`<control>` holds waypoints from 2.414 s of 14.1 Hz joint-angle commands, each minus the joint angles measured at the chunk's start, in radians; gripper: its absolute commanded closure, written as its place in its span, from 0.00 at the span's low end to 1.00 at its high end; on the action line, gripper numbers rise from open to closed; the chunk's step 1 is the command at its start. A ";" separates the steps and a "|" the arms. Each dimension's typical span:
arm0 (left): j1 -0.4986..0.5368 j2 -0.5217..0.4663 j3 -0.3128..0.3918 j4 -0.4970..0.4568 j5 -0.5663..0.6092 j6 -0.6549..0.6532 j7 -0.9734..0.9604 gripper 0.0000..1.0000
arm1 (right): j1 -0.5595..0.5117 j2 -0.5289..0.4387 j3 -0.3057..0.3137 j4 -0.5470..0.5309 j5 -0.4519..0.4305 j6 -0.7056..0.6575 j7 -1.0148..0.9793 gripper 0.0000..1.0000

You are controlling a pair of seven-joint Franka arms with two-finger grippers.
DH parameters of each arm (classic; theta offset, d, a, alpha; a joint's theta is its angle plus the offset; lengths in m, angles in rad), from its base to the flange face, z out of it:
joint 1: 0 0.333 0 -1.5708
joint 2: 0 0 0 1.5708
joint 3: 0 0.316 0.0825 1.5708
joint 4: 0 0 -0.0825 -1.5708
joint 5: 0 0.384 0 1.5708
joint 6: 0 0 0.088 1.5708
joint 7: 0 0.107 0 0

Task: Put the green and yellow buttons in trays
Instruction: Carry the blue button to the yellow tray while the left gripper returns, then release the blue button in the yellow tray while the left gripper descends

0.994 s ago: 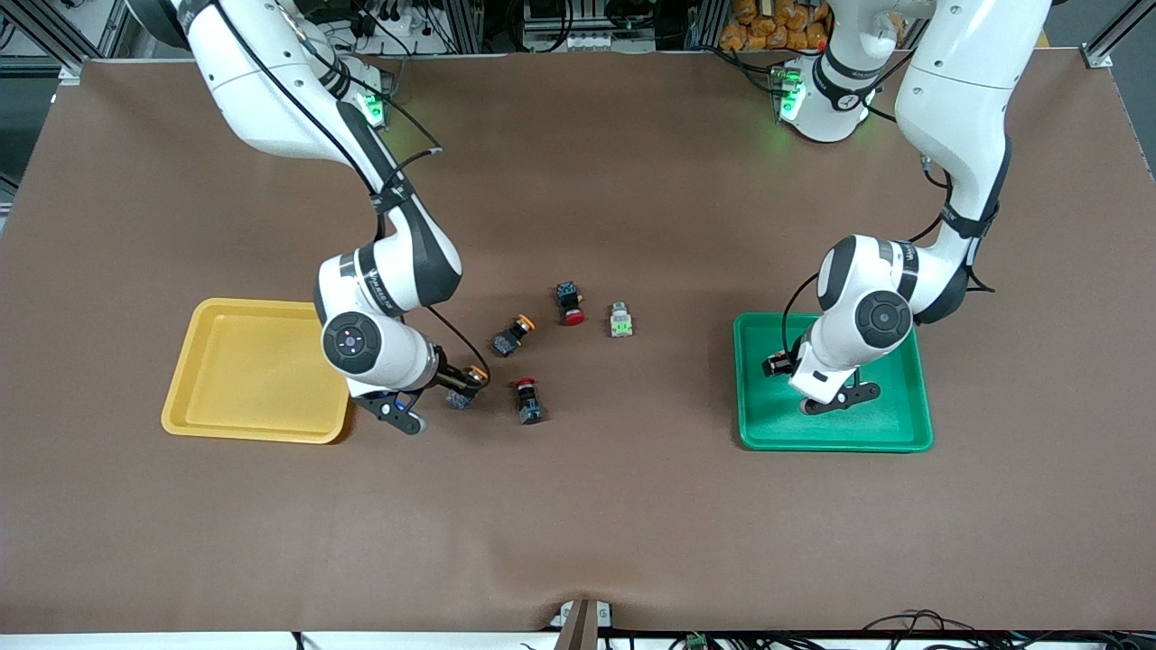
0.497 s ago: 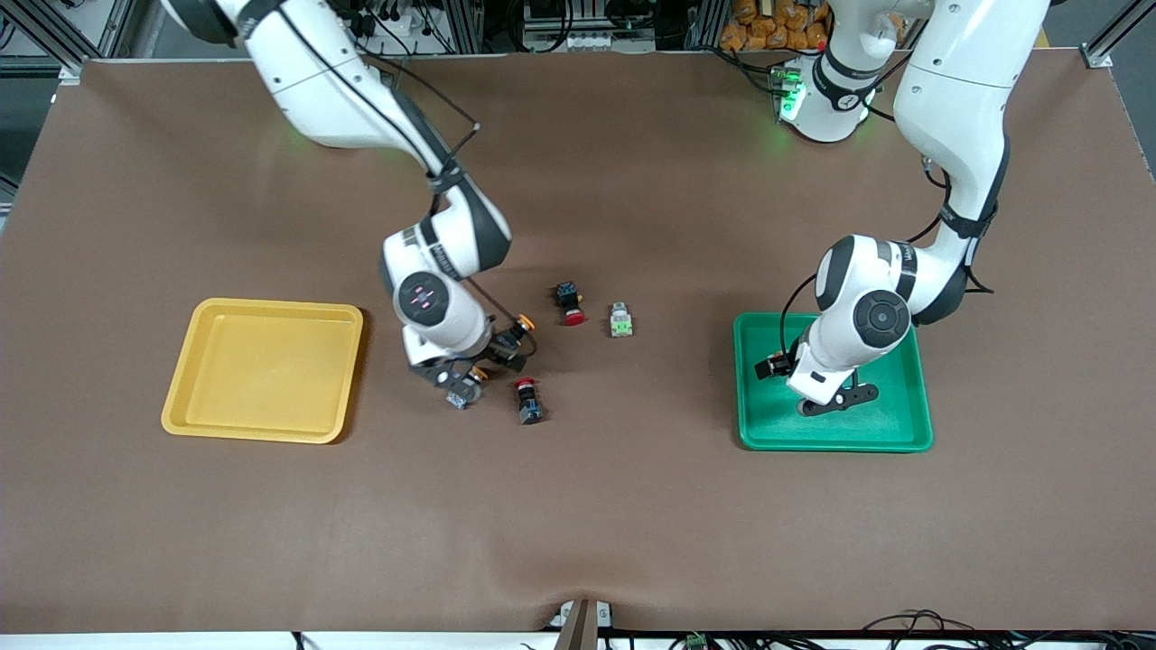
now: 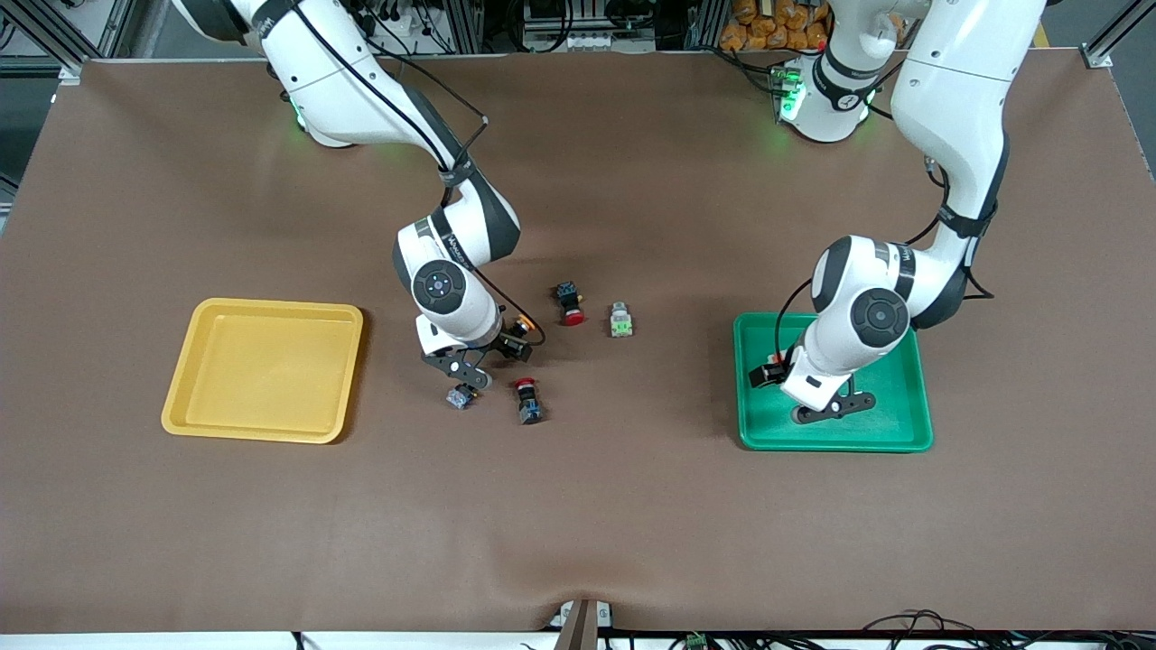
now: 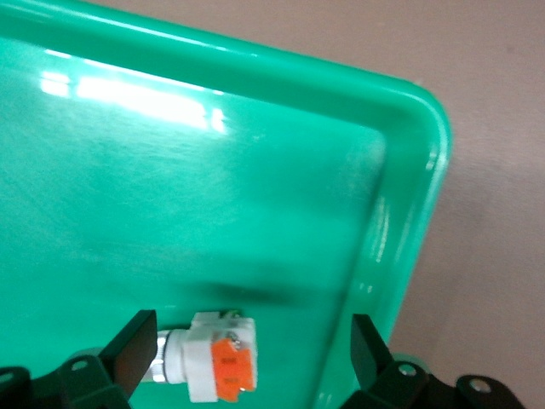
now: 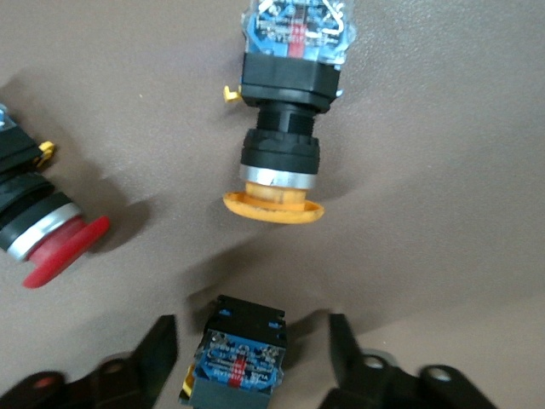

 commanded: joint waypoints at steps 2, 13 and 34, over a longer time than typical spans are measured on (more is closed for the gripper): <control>-0.017 -0.031 0.003 -0.001 0.006 -0.026 0.069 0.00 | 0.017 -0.019 -0.005 -0.016 0.008 0.007 0.003 0.99; -0.157 -0.054 0.005 0.040 0.006 -0.075 0.088 0.00 | -0.334 -0.141 -0.009 0.184 0.008 -0.392 -0.294 0.92; -0.368 0.061 0.001 0.155 -0.002 -0.074 -0.052 0.00 | -0.837 -0.004 -0.006 0.184 0.010 -0.454 -1.294 0.00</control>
